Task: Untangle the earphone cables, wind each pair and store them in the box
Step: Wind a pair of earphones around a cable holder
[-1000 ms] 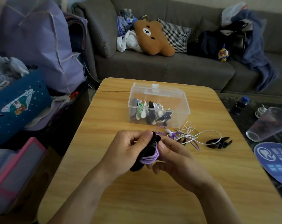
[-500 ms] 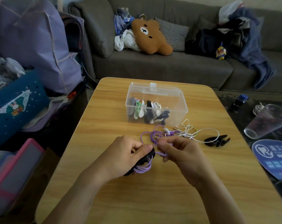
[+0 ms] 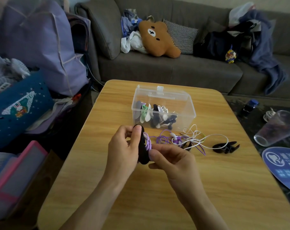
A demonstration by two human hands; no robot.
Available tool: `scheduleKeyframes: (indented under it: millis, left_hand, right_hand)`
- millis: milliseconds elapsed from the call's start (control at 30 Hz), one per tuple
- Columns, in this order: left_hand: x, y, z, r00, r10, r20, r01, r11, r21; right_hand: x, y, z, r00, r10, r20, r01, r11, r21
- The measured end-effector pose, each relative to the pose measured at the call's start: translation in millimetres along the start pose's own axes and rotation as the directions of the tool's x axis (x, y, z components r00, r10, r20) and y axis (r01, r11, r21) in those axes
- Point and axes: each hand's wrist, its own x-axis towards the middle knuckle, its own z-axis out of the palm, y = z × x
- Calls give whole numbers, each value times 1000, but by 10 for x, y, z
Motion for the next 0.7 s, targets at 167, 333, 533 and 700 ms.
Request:
scheduleKeyframes:
  millis: [167,333,533,700]
  left_hand:
    - [-43,-42,96,989,-150,-2,147,970,-193]
    - [-70,-20,161,947,-322,-3,302,892,-335]
    - [-31,82,106,839,-507,198,507,594,-625]
    - [-34,173,59,828,-495,265,500,434,-750]
  right_hand:
    - [29,126,74,973,-131,-187,106,985,-139]
    - [30,187,128,967,-173,-188,145,977,-154]
    - [9,202,151,950,-241,-200,187,949,-254]
    - [-33,209,187,877,-455,-154,375,849,-372]
